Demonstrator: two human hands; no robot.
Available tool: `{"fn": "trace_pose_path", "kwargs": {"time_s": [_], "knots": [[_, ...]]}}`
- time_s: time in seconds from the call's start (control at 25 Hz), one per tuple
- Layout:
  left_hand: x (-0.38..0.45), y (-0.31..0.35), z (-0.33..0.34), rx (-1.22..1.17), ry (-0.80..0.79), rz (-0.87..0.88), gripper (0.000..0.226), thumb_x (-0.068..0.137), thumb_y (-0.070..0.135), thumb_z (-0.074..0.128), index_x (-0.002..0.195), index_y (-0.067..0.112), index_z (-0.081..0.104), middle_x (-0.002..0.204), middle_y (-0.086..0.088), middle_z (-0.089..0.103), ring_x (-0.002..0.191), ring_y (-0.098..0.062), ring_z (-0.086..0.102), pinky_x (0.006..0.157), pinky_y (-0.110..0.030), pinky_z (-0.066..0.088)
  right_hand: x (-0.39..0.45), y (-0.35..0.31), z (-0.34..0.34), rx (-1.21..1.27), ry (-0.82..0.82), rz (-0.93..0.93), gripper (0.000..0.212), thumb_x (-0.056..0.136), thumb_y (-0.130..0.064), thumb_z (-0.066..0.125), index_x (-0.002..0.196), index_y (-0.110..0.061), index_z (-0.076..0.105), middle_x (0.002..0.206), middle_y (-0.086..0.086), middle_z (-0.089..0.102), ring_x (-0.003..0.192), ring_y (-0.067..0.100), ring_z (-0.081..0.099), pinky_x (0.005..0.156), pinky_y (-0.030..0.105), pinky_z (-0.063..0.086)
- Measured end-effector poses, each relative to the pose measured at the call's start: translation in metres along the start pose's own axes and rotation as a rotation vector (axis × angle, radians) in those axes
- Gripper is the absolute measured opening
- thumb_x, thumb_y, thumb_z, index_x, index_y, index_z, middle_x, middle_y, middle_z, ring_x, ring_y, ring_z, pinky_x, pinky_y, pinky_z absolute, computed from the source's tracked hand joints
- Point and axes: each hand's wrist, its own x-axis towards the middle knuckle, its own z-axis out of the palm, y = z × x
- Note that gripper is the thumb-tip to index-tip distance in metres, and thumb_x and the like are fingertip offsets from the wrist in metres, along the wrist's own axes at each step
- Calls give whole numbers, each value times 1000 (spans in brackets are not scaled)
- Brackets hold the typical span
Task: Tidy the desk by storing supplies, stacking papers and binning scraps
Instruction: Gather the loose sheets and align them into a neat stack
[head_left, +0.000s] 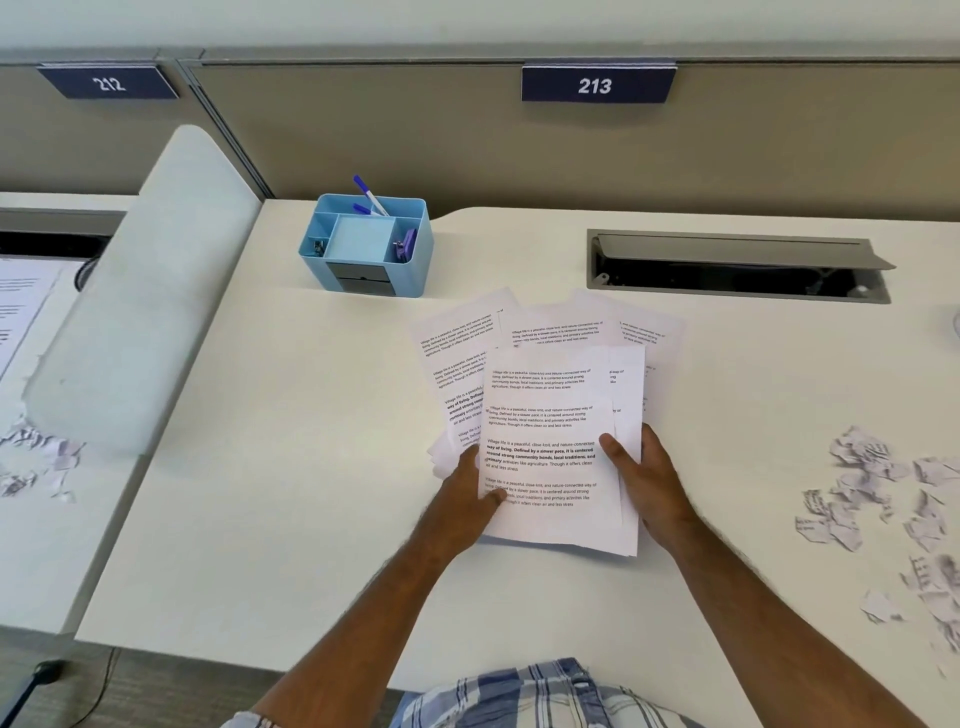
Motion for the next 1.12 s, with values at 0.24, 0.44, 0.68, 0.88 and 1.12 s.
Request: {"fn": "trace_pose_path", "kwargs": {"time_s": [0.24,0.44,0.68,0.88,1.12], "knots": [[10,7,6,137,-68,11,66,99,21,64,157,21,34,123,-3,58,110,-19,59,99,-31,49,0,9,-4,-52,-11,-1,45,91,-17,77,131,-23,58,123,-6,73,110,16,71,97,43,57],[14,20,8,35,169,0,33,100,26,62,131,20,56,117,4,58,109,-16,57,91,-26,44,-6,2,-19,-71,37,-41,47,89,-10,77,131,-19,57,122,-4,73,108,16,72,89,32,58],[40,36,19,-78,309,-105,31,97,19,62,128,13,57,126,-5,60,117,-23,60,102,-34,48,-14,-4,-67,-109,147,-84,46,90,-11,76,130,-21,57,123,-4,72,110,16,70,94,39,56],[62,55,45,-13,337,-175,56,84,36,76,128,10,55,130,-9,55,124,-28,53,109,-43,45,-22,-1,-113,-153,202,-83,44,89,-13,77,127,-25,57,124,-4,71,110,19,69,97,43,55],[63,61,76,195,457,-199,80,71,55,85,126,9,51,127,-10,53,124,-31,49,101,-46,46,-30,-2,-151,-173,242,-72,42,89,-12,76,126,-21,58,120,-2,71,106,16,69,92,39,55]]}}
